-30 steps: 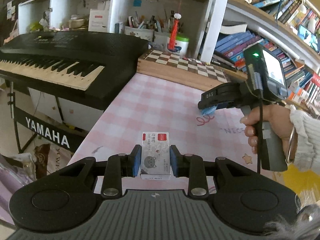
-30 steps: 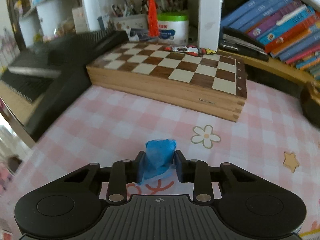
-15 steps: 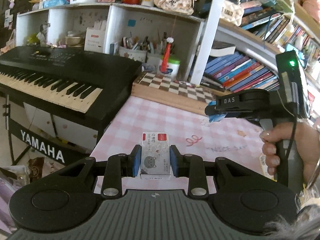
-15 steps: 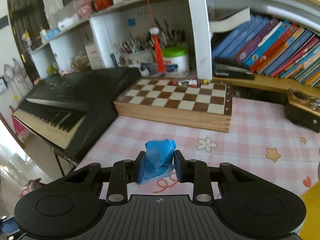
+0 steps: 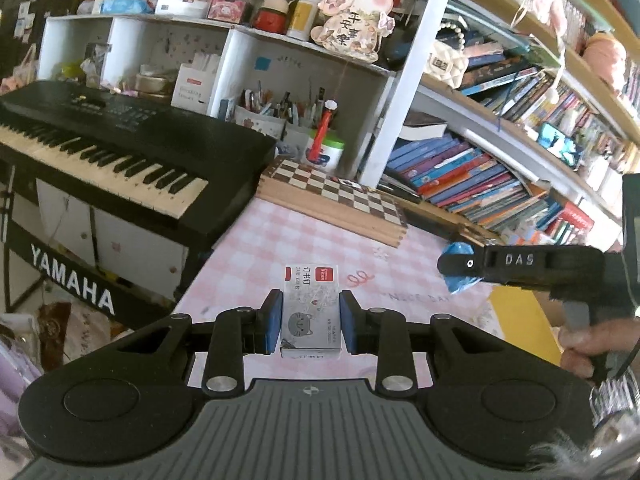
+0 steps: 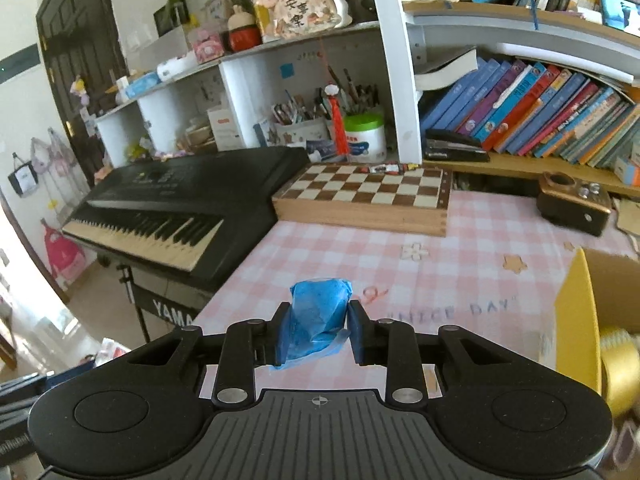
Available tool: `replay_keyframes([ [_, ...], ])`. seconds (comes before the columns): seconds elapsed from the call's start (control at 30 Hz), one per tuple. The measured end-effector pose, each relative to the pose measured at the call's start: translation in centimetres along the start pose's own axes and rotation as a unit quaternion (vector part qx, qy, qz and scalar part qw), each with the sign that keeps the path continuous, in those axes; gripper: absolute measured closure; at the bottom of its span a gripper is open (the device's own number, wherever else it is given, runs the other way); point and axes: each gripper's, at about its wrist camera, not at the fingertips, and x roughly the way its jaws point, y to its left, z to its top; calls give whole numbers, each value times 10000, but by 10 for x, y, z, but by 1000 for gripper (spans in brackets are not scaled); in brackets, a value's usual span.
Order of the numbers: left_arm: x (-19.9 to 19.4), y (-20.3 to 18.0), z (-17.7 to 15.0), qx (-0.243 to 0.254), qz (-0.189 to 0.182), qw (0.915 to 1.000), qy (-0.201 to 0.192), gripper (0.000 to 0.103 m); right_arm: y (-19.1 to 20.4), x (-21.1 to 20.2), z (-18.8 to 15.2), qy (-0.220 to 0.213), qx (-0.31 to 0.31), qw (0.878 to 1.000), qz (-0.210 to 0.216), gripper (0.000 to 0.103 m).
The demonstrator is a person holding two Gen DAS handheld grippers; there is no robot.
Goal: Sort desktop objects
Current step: 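Lift and carry the white box and blue object toward the yellow box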
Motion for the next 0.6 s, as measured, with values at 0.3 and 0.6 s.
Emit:
replay_keyframes([
  [0.3, -61, 2, -17, 217, -226, 9995, -22, 75, 22, -64, -40, -232, 115, 9996, -81, 74],
  [0.6, -110, 1, -33, 449, -510, 9977, -15, 75, 26, -127, -85, -239, 255, 9989, -305, 74],
])
